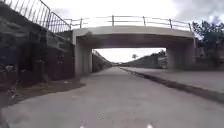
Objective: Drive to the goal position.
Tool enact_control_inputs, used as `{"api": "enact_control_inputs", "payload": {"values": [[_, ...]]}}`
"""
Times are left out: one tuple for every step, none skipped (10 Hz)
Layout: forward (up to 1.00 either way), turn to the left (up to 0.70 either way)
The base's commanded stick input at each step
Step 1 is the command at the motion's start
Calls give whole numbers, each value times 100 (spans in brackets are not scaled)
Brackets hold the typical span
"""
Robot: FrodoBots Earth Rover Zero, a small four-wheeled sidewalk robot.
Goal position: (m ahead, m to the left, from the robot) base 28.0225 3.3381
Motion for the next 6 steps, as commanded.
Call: {"api": "enact_control_inputs", "payload": {"values": [[100, 0], [100, 0], [100, 0], [100, 0], [100, 0], [100, 0]]}}
